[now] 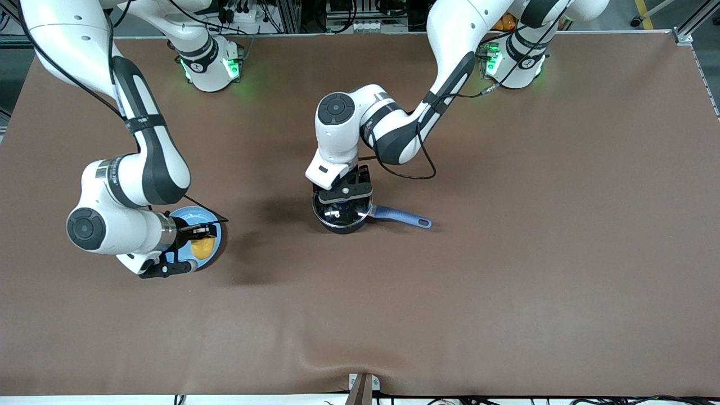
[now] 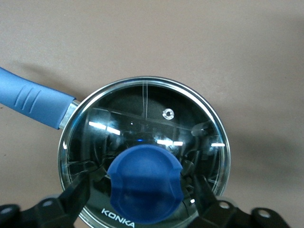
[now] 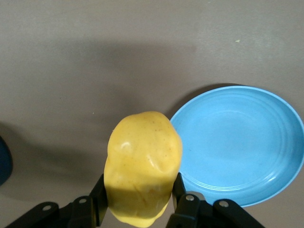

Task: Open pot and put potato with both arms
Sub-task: 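Lift the lid off with the left gripper while the right gripper carries potato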

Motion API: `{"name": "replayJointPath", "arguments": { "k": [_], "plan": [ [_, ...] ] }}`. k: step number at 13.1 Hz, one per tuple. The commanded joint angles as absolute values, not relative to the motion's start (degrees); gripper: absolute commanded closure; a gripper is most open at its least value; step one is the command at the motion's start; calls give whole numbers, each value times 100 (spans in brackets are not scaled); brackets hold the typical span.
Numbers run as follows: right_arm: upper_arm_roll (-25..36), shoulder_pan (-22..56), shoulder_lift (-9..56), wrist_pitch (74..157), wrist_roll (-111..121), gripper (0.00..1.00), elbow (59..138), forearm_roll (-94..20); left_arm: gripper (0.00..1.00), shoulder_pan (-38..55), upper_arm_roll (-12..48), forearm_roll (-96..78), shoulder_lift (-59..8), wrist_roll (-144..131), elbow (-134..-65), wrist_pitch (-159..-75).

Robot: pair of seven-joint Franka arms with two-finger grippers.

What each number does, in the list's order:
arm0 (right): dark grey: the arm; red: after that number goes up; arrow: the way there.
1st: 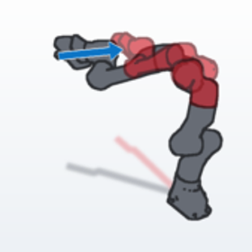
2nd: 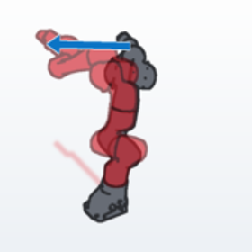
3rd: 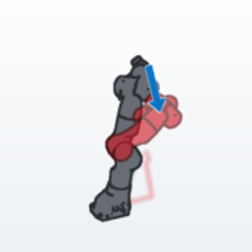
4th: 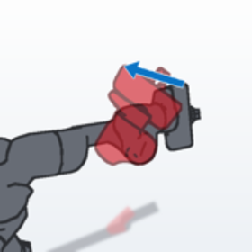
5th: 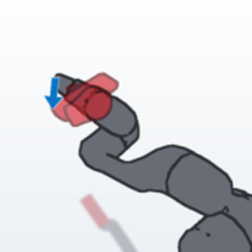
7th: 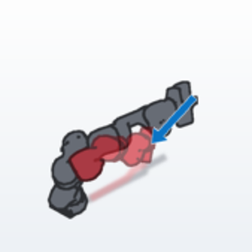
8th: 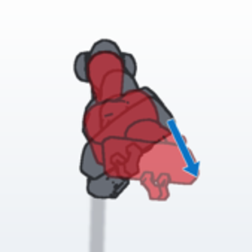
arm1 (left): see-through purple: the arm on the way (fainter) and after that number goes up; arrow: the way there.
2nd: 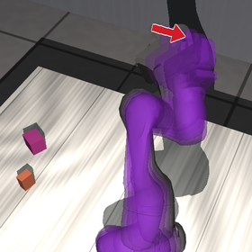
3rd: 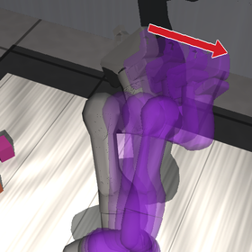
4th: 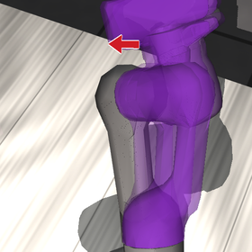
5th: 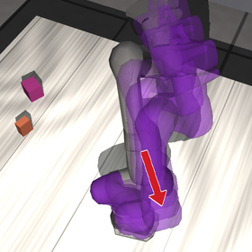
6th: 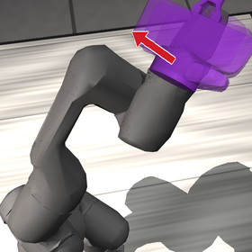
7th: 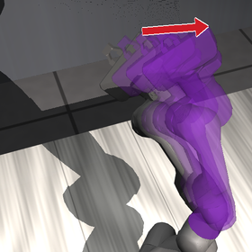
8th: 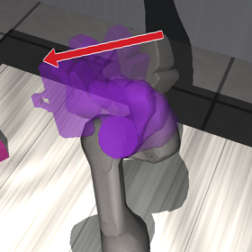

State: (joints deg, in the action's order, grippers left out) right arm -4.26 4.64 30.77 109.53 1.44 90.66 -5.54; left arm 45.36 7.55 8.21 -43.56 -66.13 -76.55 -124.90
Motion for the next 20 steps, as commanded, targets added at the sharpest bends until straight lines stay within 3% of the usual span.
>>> {"name": "replayJointPath", "arguments": {
  "k": [1,5,6,8,14,20],
  "plan": [
    [-422,545,2997,10925,97,78,9114,-615,23,4553,738,941,-4465,-6776,-7506,-12507],
    [-431,650,2909,10916,88,78,9105,-711,52,4535,738,914,-4447,-6768,-7488,-12507],
    [-431,659,2900,10916,97,78,9105,-764,63,4526,738,914,-4439,-6759,-7488,-12507],
    [-431,790,2795,10916,88,78,9105,-773,98,4509,738,914,-4403,-6741,-7488,-12507],
    [-431,1475,2610,10907,-922,78,9123,-809,100,4343,764,862,-3675,-6689,-7506,-12271],
    [-422,1968,2654,10916,-923,78,9158,-1281,100,3465,800,378,-2639,-6198,-7803,-10760]
  ]
}}
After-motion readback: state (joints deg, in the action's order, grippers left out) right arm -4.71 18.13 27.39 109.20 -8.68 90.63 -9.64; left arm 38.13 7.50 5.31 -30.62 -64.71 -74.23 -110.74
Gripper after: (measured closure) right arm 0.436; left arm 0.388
